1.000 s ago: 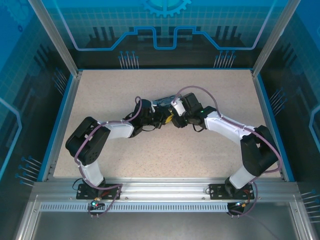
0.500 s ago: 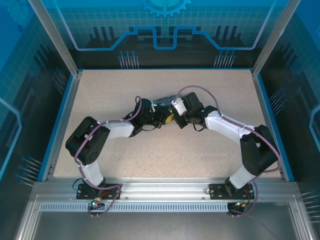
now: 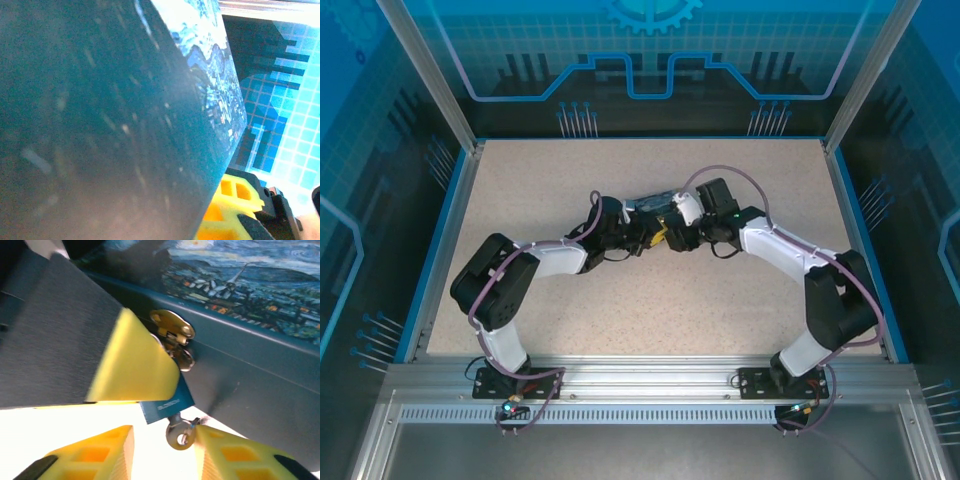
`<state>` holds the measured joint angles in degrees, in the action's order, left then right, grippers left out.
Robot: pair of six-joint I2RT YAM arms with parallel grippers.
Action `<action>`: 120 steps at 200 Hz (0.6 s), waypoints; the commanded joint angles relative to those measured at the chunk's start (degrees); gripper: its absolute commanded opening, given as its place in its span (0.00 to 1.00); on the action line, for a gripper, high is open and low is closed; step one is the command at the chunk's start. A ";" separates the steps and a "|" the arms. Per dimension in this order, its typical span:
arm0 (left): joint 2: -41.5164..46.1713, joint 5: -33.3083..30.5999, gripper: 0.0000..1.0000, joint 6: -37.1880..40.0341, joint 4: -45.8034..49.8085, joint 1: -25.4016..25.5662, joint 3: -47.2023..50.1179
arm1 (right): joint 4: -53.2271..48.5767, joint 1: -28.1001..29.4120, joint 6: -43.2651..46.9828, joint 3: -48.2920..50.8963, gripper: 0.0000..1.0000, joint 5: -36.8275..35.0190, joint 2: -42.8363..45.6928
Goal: Unlock the padlock with the key
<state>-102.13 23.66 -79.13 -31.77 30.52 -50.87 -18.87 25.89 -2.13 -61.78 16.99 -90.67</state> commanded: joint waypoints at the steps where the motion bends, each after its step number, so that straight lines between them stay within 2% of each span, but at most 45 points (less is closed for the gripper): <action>1: 1.14 0.72 0.00 1.26 -1.42 -0.28 -0.01 | 0.18 -2.88 -3.32 0.71 0.42 8.39 5.65; 42: 0.85 0.72 0.00 5.76 1.24 -0.38 0.16 | 4.70 -8.44 -15.50 7.17 0.47 11.02 10.19; 79: 1.05 -0.19 0.00 14.15 7.51 -0.31 0.58 | 10.08 -8.23 -23.62 12.21 0.48 11.53 10.52; 120: -1.29 0.66 0.00 17.84 6.64 -0.12 2.07 | 16.99 -6.54 -29.97 17.01 0.48 10.84 8.15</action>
<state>-102.17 23.64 -66.06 -25.69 30.52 -49.74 -8.36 17.93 -25.47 -47.00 27.09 -80.62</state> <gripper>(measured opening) 0.129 0.477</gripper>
